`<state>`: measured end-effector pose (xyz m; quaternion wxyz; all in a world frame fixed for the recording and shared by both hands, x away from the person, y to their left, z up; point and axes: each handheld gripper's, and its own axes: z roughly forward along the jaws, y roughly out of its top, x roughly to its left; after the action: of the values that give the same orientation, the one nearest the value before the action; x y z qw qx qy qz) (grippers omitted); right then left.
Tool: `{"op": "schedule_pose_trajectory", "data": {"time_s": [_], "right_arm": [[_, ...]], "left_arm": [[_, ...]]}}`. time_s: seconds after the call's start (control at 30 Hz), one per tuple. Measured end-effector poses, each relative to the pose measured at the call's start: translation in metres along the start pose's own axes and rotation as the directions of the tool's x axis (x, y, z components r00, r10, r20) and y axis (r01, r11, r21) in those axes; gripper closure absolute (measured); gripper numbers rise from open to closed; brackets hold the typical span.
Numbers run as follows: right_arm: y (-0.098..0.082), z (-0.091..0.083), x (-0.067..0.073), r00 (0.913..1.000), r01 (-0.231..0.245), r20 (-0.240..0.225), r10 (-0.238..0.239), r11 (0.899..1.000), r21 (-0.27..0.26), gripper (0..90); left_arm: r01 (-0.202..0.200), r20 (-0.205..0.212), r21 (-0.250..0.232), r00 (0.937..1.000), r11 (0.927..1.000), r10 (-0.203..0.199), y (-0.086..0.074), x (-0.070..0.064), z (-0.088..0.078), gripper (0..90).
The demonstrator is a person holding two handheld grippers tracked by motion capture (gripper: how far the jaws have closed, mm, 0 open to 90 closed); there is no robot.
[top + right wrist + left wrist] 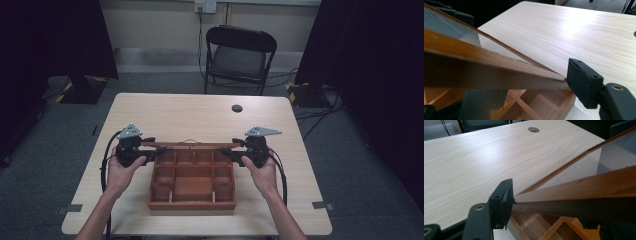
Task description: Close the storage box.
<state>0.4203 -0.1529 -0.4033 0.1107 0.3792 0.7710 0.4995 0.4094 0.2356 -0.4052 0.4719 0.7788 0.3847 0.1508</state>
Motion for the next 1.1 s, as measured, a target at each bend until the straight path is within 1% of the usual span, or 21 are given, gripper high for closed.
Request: {"op": "schedule_pose_trajectory", "data": {"time_s": [0.1,0.13,0.17,0.2,0.27,0.33,0.4,0.5,0.53,0.7,0.77,0.83,0.9,0.97,1.0,1.03,1.1], "right_arm": [[-0.001,0.000,0.002,1.0000,0.004,0.008,-0.004,1.000,-0.002,35.8],[-0.002,-0.001,0.003,0.9999,0.009,0.012,-0.009,1.000,-0.004,34.5],[-0.003,-0.001,0.003,0.9998,0.004,0.020,-0.004,1.000,0.000,32.0],[-0.005,-0.001,0.003,0.9998,-0.014,0.012,0.013,1.000,0.002,31.0],[-0.008,-0.003,0.003,1.0000,0.000,0.004,0.000,1.000,-0.002,29.1],[-0.011,-0.004,0.001,0.9997,-0.024,-0.004,0.024,1.000,-0.005,28.6],[-0.014,-0.004,0.001,0.9996,-0.029,-0.003,0.029,1.000,-0.003,27.3],[-0.016,-0.006,0.003,0.9996,-0.029,-0.006,0.029,1.000,0.008,27.7],[-0.017,-0.006,0.003,0.9997,-0.025,-0.004,0.025,1.000,0.011,27.8],[-0.023,-0.007,0.006,0.9999,-0.016,0.001,0.016,1.000,0.022,28.3],[-0.026,-0.009,0.007,0.9999,-0.017,0.002,0.017,1.000,0.020,28.3],[-0.029,-0.011,0.007,0.9998,-0.019,-0.001,0.019,1.000,0.017,28.4],[-0.032,-0.013,0.007,0.9998,-0.020,0.001,0.020,1.000,0.017,28.4],[-0.035,-0.015,0.008,0.9998,-0.018,0.000,0.018,1.000,0.016,28.7],[-0.036,-0.016,0.009,0.9998,-0.021,0.002,0.021,1.000,0.016,28.9],[-0.037,-0.017,0.009,0.9999,-0.017,0.002,0.016,1.000,0.016,29.2],[-0.039,-0.018,0.010,0.9998,-0.019,0.000,0.019,1.000,0.014,29.3]], "left_arm": [[0.000,0.001,0.002,1.0000,1.0000,0.000,-0.001,-0.001,-0.002,37.6],[0.000,0.001,0.002,1.0000,1.0000,0.000,-0.002,-0.002,-0.002,37.2],[-0.008,0.002,0.007,1.0000,0.9999,0.008,-0.003,-0.002,-0.002,36.5],[-0.013,0.003,0.009,0.9999,0.9999,0.013,-0.004,-0.003,-0.002,36.5],[-0.024,-0.005,0.011,0.9997,0.9997,0.024,-0.006,-0.005,-0.003,35.4],[-0.027,-0.015,0.012,0.9995,0.9996,0.027,-0.007,-0.007,-0.003,34.9],[-0.019,-0.008,0.028,0.9998,0.9994,0.019,-0.008,-0.007,-0.004,33.5],[-0.003,0.001,0.018,1.0000,0.9998,0.003,-0.013,-0.007,-0.005,33.4],[-0.006,0.002,0.020,1.0000,0.9998,0.006,-0.015,-0.007,-0.006,33.6],[0.008,0.010,0.010,0.9999,0.9999,-0.008,-0.023,-0.008,-0.009,35.4],[0.005,0.010,0.006,0.9999,1.0000,-0.005,-0.026,-0.009,-0.010,35.5],[0.010,0.013,0.008,0.9999,0.9999,-0.011,-0.029,-0.009,-0.011,35.2],[0.003,0.013,0.016,0.9999,0.9999,-0.004,-0.032,-0.010,-0.012,35.2],[0.005,0.016,0.017,0.9999,0.9998,-0.006,-0.034,-0.011,-0.013,35.3],[-0.004,0.009,0.020,0.9999,0.9998,0.004,-0.035,-0.011,-0.014,35.2],[0.006,0.010,0.017,0.9999,0.9998,-0.006,-0.037,-0.012,-0.014,35.1],[0.007,0.013,0.023,0.9999,0.9997,-0.008,-0.039,-0.013,-0.014,34.9]]}}
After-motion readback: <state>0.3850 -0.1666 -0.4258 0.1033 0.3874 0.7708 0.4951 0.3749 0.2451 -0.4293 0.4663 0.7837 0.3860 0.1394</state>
